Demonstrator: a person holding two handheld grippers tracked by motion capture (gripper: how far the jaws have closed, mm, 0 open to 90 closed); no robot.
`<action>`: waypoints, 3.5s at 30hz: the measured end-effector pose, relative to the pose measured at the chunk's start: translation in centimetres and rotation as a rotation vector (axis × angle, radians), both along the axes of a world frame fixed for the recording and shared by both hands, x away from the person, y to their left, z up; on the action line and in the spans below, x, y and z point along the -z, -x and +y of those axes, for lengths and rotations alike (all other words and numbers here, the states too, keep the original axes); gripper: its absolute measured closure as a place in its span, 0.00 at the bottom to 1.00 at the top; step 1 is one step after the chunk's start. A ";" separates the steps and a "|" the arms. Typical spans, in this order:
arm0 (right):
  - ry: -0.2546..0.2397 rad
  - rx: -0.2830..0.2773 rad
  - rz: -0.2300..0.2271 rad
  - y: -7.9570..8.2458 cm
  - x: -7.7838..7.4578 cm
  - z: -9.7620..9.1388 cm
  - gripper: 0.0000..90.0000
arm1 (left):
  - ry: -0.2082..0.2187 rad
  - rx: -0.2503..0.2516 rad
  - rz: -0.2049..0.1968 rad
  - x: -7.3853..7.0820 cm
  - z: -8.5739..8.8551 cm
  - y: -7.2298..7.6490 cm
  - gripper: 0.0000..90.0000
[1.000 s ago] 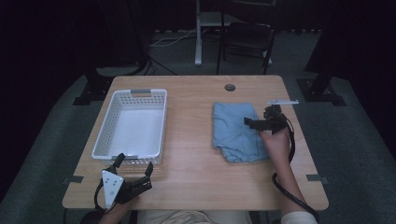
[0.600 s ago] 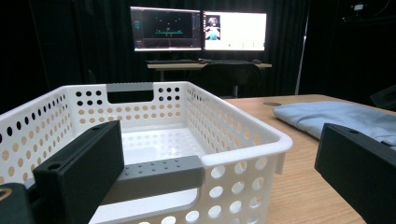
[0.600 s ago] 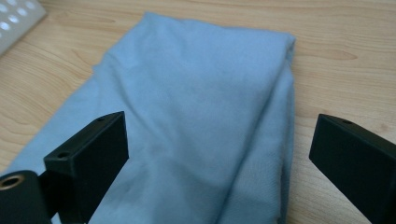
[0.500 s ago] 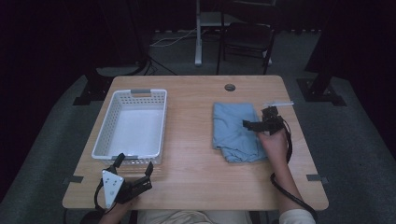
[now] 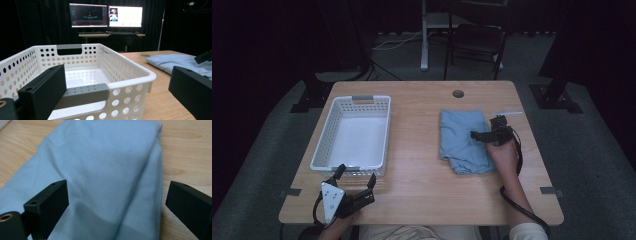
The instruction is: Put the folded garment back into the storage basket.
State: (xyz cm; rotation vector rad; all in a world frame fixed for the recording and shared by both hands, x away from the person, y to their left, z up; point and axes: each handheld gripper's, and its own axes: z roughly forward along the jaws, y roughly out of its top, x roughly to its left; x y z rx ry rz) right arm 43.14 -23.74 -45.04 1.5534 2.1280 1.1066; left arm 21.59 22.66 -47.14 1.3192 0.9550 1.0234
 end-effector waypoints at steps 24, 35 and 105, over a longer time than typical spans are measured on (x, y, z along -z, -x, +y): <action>0.080 -0.075 0.007 0.0 1.0 1.4 0.02 | -0.001 0.000 0.000 0.0 0.0 0.0 0.03; -0.044 -0.125 0.002 0.8 0.9 0.7 0.61 | 0.000 -0.004 0.000 0.0 0.0 0.0 0.03; -0.514 -0.164 -0.098 2.9 -7.1 -1.6 0.68 | 0.003 0.009 0.004 0.0 0.1 -0.1 0.03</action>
